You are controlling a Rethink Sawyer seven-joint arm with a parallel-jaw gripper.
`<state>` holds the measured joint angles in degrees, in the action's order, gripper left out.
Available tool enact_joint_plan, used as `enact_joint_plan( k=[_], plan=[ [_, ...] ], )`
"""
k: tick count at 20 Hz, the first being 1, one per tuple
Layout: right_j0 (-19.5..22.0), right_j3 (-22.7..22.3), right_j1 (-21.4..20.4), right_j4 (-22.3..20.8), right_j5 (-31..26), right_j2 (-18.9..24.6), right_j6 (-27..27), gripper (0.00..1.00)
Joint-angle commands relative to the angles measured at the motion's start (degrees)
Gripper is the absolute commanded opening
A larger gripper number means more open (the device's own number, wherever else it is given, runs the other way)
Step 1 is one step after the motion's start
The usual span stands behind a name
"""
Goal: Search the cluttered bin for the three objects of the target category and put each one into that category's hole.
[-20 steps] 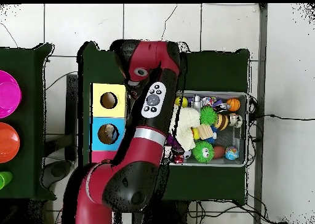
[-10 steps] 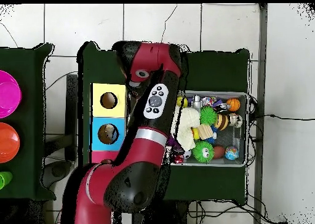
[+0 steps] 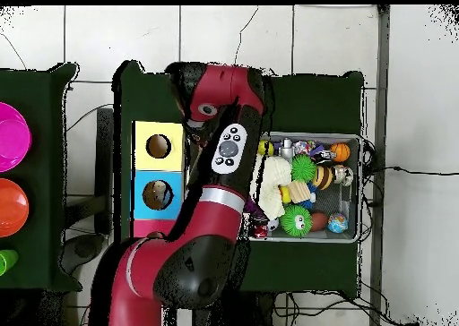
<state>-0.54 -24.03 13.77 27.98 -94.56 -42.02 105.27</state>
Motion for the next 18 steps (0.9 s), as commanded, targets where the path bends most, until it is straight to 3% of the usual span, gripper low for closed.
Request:
enact_joint_plan(
  k=[1, 6, 10, 18],
  plan=[
    [1.05, -2.53, 3.08, -4.2, -3.19, 2.29, 5.53, 1.0],
    [1.71, 0.46, 5.13, -4.85, -5.44, -0.26, 6.11, 1.0],
    [1.1, -1.11, 4.01, -5.84, -4.84, -0.12, 5.88, 1.0],
    [1.7, -0.15, 3.65, -9.04, -8.06, -1.27, 4.91, 1.0]
  ],
)
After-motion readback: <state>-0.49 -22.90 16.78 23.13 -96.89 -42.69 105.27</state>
